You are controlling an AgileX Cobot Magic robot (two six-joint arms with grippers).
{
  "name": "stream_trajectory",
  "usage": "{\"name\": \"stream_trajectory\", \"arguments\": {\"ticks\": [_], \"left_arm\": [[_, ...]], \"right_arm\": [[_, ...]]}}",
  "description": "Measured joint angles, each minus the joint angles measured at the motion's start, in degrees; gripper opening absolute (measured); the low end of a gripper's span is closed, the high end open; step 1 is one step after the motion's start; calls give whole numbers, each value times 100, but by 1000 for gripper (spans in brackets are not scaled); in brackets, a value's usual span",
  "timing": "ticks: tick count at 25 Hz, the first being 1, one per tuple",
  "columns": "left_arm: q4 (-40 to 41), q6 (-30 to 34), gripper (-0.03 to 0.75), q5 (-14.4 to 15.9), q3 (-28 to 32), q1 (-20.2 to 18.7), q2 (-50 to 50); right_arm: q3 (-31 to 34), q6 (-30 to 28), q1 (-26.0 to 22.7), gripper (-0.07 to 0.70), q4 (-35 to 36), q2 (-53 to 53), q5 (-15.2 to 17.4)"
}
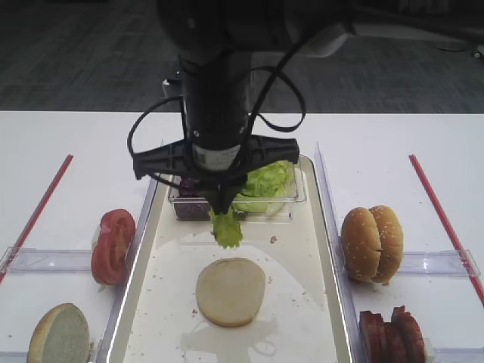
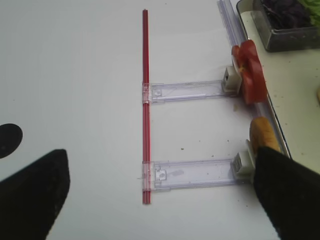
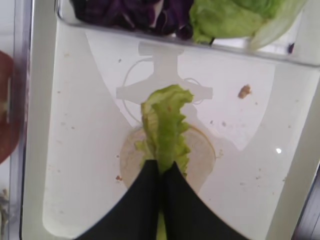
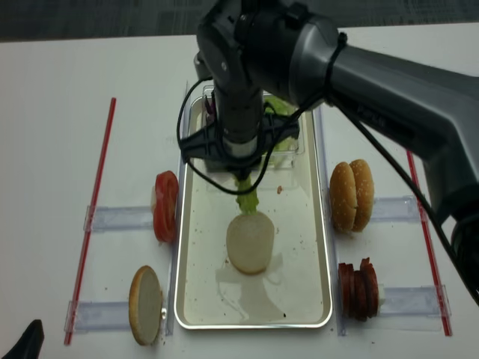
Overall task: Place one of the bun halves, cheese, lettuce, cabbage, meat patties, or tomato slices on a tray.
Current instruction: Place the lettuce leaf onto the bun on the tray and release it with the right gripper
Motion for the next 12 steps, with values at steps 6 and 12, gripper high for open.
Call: {"name": "stream_trajectory", "arguments": {"ticks": [6, 12], "left_arm": [[0, 0, 689, 0, 0, 0, 0], [0, 0, 689, 0, 0, 0, 0]], "right_arm": [[651, 148, 214, 52, 107, -9, -29], [1098, 186, 340, 52, 330, -9, -133]]}}
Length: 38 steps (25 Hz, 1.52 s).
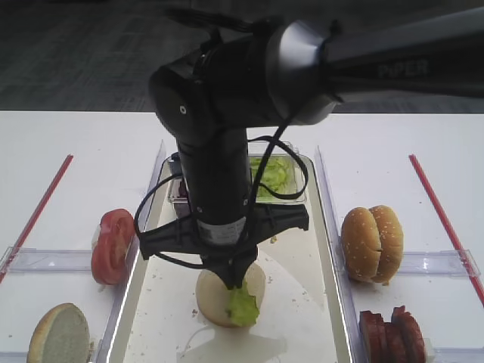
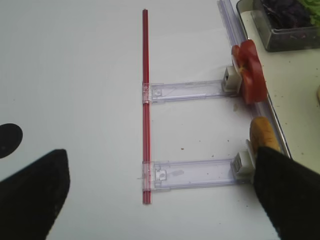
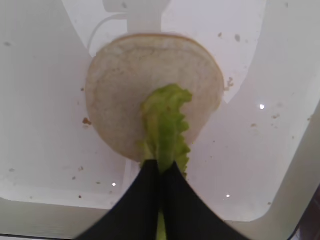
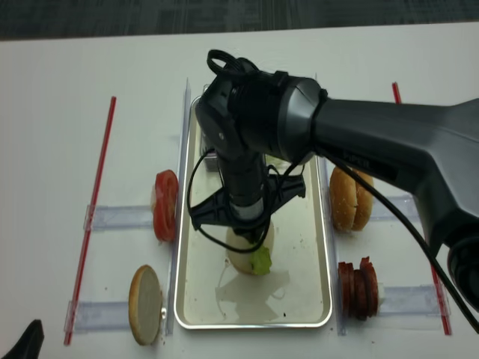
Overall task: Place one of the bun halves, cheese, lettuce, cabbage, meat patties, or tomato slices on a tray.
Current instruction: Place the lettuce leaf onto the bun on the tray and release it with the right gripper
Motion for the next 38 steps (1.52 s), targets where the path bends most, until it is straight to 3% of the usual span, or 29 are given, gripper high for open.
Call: {"name": "stream_trajectory", "arguments": {"ticks": [11, 30, 34, 38], "left_arm": [[0, 0, 689, 0, 0, 0, 0], [0, 0, 689, 0, 0, 0, 0], [0, 0, 689, 0, 0, 0, 0], [0, 0, 689, 0, 0, 0, 0]], "right_arm": [[43, 10, 23, 52, 68, 0, -361], [43, 46, 23, 63, -75, 0, -440], [43, 83, 23, 192, -166, 0, -452], [43, 96, 23, 522, -223, 0, -487]]}}
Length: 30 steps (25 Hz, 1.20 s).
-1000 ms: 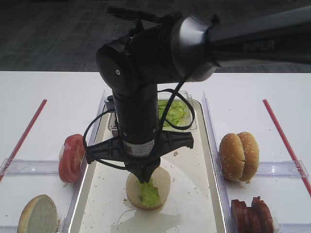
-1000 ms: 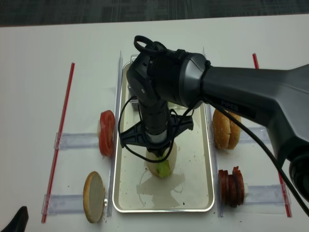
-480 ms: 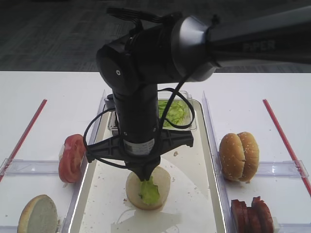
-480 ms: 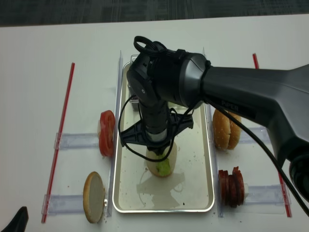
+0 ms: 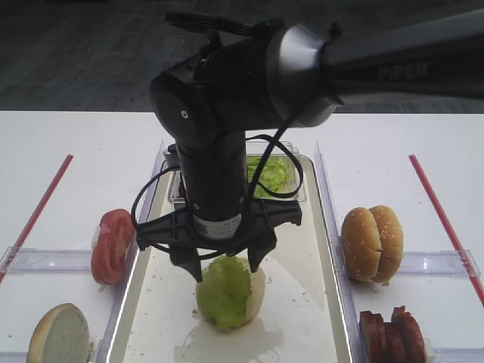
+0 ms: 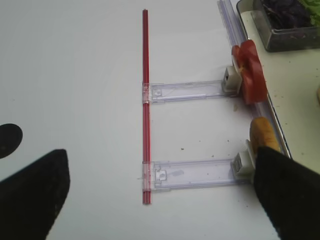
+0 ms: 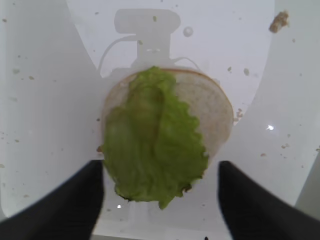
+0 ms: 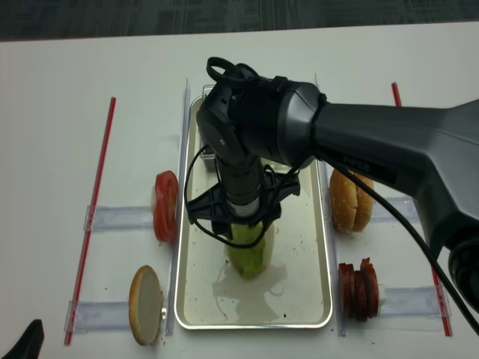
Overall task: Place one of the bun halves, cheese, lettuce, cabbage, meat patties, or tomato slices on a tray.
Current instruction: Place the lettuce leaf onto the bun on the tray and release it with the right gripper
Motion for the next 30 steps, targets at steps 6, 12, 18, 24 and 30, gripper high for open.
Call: {"name": "stream_trajectory", "arguments": {"ticks": [6, 12, 18, 24, 30], "left_arm": [[0, 0, 689, 0, 0, 0, 0], [0, 0, 689, 0, 0, 0, 0], [0, 0, 689, 0, 0, 0, 0], [0, 0, 689, 0, 0, 0, 0], [0, 0, 689, 0, 0, 0, 0]], "right_arm": [[0, 35, 0, 683, 0, 0, -15], [0, 38, 0, 691, 0, 0, -15], [0, 72, 0, 692, 0, 0, -4], [0, 68, 0, 692, -53, 0, 29], [-27, 89, 0, 692, -79, 0, 64]]}}
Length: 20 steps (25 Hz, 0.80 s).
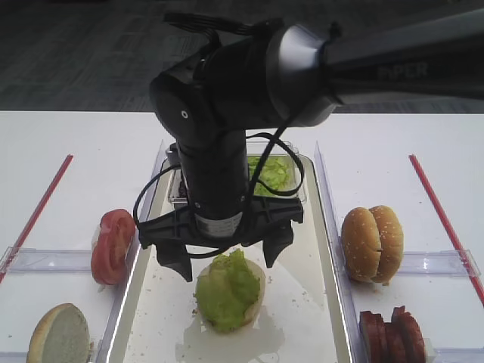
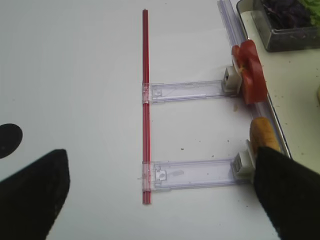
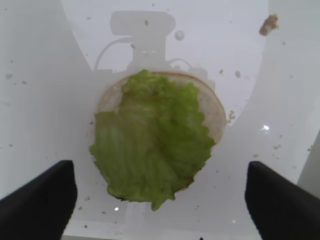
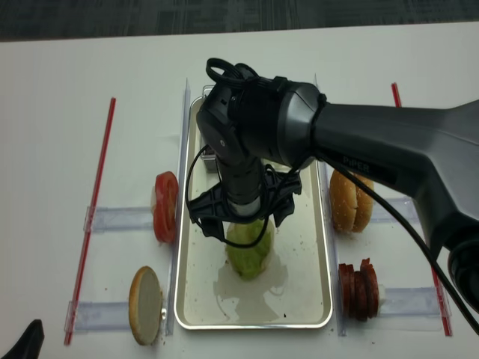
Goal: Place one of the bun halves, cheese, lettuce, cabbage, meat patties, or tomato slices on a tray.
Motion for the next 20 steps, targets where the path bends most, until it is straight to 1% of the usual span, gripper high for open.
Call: {"name": "stream_trajectory", "arguments": {"ticks": [3, 6, 8, 14, 20], "left_arm": [[0, 0, 689, 0, 0, 0, 0], [0, 0, 689, 0, 0, 0, 0], [0, 0, 689, 0, 0, 0, 0], [0, 0, 689, 0, 0, 0, 0], [0, 0, 689, 0, 0, 0, 0]], "right_arm": [[-243, -10, -47, 692, -11, 0, 105], [-647, -73, -139, 692, -49, 0, 376], [-951, -146, -270, 692, -49, 0, 459], [-1712, -406, -633, 692, 79, 0, 510], [-1824, -566, -722, 692, 79, -13, 563]]}}
